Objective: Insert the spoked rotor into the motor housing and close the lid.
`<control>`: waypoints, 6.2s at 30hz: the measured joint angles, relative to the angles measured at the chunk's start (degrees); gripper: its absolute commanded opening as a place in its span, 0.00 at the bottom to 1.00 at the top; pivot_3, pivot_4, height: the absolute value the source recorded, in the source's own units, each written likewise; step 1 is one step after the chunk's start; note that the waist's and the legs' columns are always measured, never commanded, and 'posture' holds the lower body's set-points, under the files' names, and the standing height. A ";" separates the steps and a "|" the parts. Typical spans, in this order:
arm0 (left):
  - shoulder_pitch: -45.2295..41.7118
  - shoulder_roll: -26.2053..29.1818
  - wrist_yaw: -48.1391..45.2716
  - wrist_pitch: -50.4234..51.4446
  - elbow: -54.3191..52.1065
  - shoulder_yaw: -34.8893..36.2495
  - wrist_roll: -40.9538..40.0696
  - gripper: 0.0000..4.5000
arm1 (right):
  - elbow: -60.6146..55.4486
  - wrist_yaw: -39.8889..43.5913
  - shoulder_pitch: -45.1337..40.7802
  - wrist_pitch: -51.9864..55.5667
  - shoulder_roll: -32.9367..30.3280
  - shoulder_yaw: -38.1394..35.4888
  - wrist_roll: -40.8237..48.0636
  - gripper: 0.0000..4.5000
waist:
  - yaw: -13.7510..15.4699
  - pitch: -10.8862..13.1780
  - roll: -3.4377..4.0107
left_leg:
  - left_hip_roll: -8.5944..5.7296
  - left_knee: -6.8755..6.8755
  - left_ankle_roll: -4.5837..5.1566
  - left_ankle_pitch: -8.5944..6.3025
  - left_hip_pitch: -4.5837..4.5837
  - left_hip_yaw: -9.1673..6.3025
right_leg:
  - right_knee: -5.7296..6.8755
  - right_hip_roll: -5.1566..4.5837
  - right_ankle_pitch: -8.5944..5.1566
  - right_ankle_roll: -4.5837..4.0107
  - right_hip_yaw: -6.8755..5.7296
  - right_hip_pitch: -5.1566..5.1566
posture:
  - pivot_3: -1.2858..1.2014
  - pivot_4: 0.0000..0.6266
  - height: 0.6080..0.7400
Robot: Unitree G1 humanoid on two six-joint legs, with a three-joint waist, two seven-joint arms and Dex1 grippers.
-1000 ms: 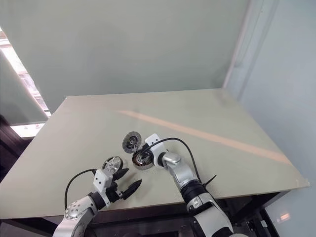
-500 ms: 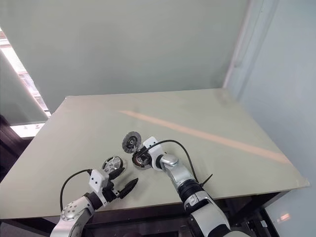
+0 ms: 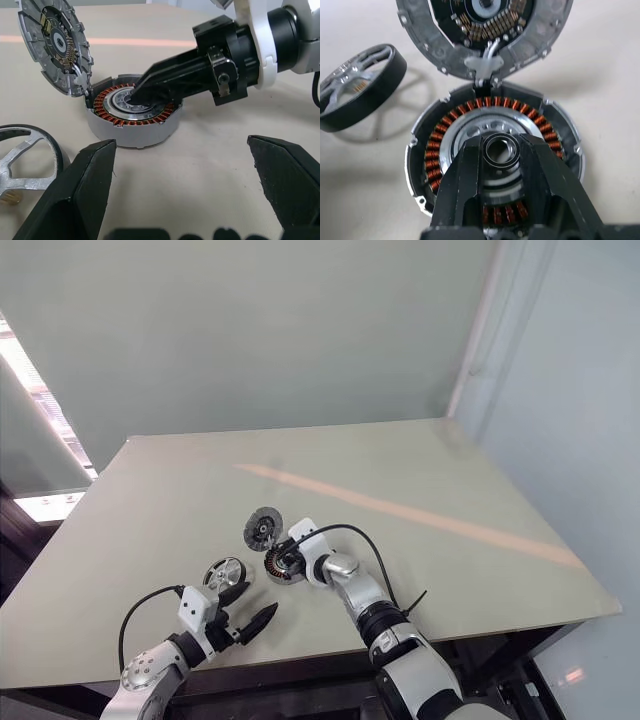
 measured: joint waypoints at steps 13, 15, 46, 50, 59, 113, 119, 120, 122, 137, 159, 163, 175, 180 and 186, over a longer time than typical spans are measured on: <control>0.63 -0.01 0.69 0.00 -0.56 0.00 -0.01 1.00 | 1.69 0.44 -0.47 -1.59 0.08 -0.52 -0.03 0.16 | -0.01 0.00 0.01 | 0.00 0.00 0.00 0.00 0.02 -0.01 | 0.01 0.00 0.00 0.00 0.00 0.01 | 0.52 0.00 1.00; 0.64 -0.01 0.75 0.00 -0.57 0.00 -0.01 1.00 | 1.91 0.46 -0.52 -1.79 0.09 -0.53 -0.02 0.16 | -0.01 0.00 0.01 | 0.00 0.00 0.00 0.00 0.02 -0.01 | 0.01 0.00 0.00 0.00 0.00 0.01 | 0.52 0.00 1.00; 0.92 0.79 1.99 0.02 -1.25 2.59 -0.21 1.00 | 4.45 2.60 -0.94 -4.61 0.21 -0.84 0.65 0.16 | -0.03 0.00 0.02 | 0.00 0.00 0.00 0.00 0.02 -0.01 | 0.02 0.00 0.00 -0.01 -0.01 0.00 | 0.52 0.00 1.00; 0.63 1.28 2.01 0.02 -1.25 3.49 -0.27 1.00 | 4.62 2.61 -0.93 -4.90 0.22 -0.83 0.65 0.16 | -0.03 0.00 0.03 | 0.00 0.00 0.00 0.00 0.02 0.00 | 0.00 0.00 0.00 0.00 0.00 0.01 | 0.52 0.00 1.00; 0.99 0.73 2.29 0.06 -1.43 3.46 -0.27 1.00 | 5.86 2.07 -0.95 -6.70 0.23 -0.85 0.65 0.16 | -0.02 0.00 0.02 | 0.00 0.00 0.00 0.00 0.03 -0.01 | 0.02 0.00 0.00 0.00 -0.01 0.02 | 0.52 0.00 1.00; 2.36 -0.35 2.47 -0.13 -2.48 3.22 -0.10 1.00 | 8.52 2.58 -1.22 -11.30 0.33 0.90 3.46 0.16 | -0.04 0.00 0.03 | 0.00 0.00 0.00 0.00 0.03 -0.01 | 0.03 0.00 0.00 -0.01 -0.01 0.01 | 0.52 0.00 1.00; 2.69 -0.43 2.51 -0.33 -2.48 3.22 -0.10 1.00 | 9.31 2.49 -1.23 -11.76 0.34 1.23 3.31 0.16 | -0.04 0.00 0.03 | 0.00 0.00 0.00 0.00 0.03 -0.02 | 0.03 0.00 0.00 -0.01 -0.01 0.02 | 0.52 0.00 1.00; 2.76 -0.44 2.53 -0.36 -2.48 3.23 -0.10 1.00 | 9.35 2.45 -1.23 -11.81 0.34 1.24 3.30 0.16 | -0.04 0.00 0.03 | 0.00 0.00 0.00 0.00 0.03 -0.02 | 0.03 0.00 0.00 -0.01 -0.01 0.02 | 0.52 0.00 1.00; 2.92 -0.45 2.58 -0.42 -2.48 3.23 -0.10 1.00 | 9.46 2.27 -1.24 -11.95 0.34 1.25 3.29 0.16 | -0.03 0.00 0.03 | 0.00 0.00 0.00 0.00 0.03 -0.02 | 0.03 0.00 0.00 -0.01 -0.01 0.02 | 0.52 0.00 1.00; 3.47 -0.46 2.99 -0.69 -2.48 3.26 -0.11 1.00 | 11.22 1.27 -1.53 -14.08 0.35 1.19 3.27 0.16 | -0.01 0.00 0.03 | 0.00 0.01 0.00 0.00 0.05 -0.02 | 0.03 0.00 0.00 -0.01 -0.01 0.04 | 0.52 0.00 1.00; 4.65 -0.57 3.30 -0.88 -2.82 3.27 -0.12 1.00 | 12.94 0.94 -2.25 -15.53 0.34 0.93 3.40 0.16 | -0.05 0.00 0.04 | 0.00 0.00 0.00 0.00 0.06 -0.02 | 0.03 0.00 0.00 -0.01 -0.01 0.03 | 0.52 0.00 1.00; 4.18 -0.57 3.25 -0.88 -2.81 3.27 -0.12 1.00 | 12.92 1.89 -2.26 -15.54 0.34 0.73 3.55 0.16 | -0.04 0.00 0.04 | 0.00 0.00 0.00 0.00 0.05 -0.02 | 0.03 0.00 0.00 -0.01 -0.01 0.03 | 0.52 0.00 1.00; 2.32 -0.58 2.83 -0.82 -2.50 2.93 -0.11 1.00 | 0.09 5.47 -1.84 -11.70 0.26 -0.27 6.94 0.16 | 0.00 0.01 0.04 | 0.00 0.00 0.00 0.00 0.02 -0.03 | 0.04 0.00 0.00 0.00 -0.01 0.01 | 0.52 0.00 1.00; 1.05 -0.62 1.97 -0.55 -1.96 2.17 -0.11 1.00 | -13.43 5.46 3.37 -4.93 0.59 0.23 8.01 0.16 | 0.04 -0.01 0.03 | 0.00 -0.03 0.00 0.00 0.01 -0.04 | 0.02 0.00 0.00 0.00 -0.02 0.00 | 0.52 0.00 1.00; 0.44 -0.56 1.30 -0.16 -1.10 2.06 -0.11 1.00 | -24.01 4.94 9.52 3.04 -4.08 0.56 7.82 0.16 | 0.17 -0.01 0.03 | -0.02 0.06 0.00 0.00 -0.02 -0.02 | 0.00 -0.03 -0.01 -0.01 -0.02 0.02 | 0.52 0.00 1.00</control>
